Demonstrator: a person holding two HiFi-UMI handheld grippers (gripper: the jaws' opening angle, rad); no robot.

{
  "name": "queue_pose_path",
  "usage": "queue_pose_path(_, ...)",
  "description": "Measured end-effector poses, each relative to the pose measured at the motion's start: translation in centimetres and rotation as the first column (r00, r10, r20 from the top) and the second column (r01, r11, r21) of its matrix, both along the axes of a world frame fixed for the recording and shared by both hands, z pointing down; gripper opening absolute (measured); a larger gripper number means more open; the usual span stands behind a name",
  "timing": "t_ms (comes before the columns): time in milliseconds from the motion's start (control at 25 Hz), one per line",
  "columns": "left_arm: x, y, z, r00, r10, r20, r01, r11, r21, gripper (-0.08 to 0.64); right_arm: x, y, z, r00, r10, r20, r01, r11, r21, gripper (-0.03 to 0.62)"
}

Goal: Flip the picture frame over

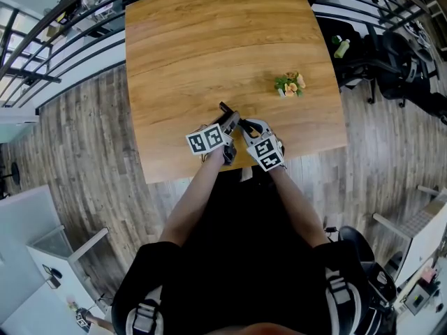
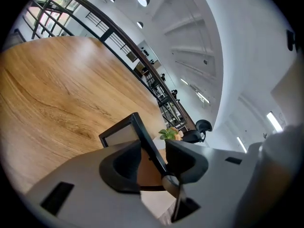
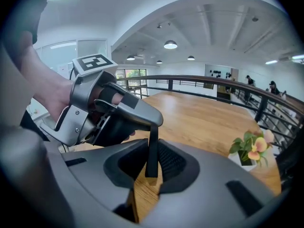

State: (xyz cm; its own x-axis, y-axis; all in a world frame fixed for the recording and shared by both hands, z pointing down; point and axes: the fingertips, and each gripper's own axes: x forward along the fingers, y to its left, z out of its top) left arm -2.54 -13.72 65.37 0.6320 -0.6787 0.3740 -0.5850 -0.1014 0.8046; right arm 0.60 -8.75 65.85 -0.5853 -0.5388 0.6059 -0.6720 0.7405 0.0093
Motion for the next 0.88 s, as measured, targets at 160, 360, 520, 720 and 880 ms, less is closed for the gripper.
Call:
queue_pose_path(160,0.0,0.0,0.6,1.000,0.011,0.018,-0.010,1.000,-0.015,0.170,0.3,0.3,0.3,0.999,-0.023,-0.042,0.025,0.999,0.047,0.075)
queue_pose_path(360,0.5,-0.1,1.4,1.000,-0.006,-0.020,0.005,0.997,-0.080,0.166,0.8,0.3,0.4,0.985,-0.061,-0.164,0.083,0.989,0.127,0.077)
queue_pose_path(520,0.5,0.0,2.0,0.998,-0.027,-0.052,0.021,0.992,-0.125,0.147,0.8,0.6,0.5,0.963,-0.086,-0.256,0.135,0.974,0.180,0.077)
queue_pose_path(720,0.3,0.1,2.5,0.993,-0.051,-0.102,0.033,0.985,-0.171,0.141,0.7,0.8,0.7,0.939,-0.102,-0.329,0.181,0.958,0.222,0.077)
queue_pose_path(880,0.3,0.2,2.9,0.983,-0.091,-0.158,0.053,0.971,-0.233,0.141,0.7,1.1,0.9,0.888,-0.124,-0.442,0.263,0.927,0.268,0.077)
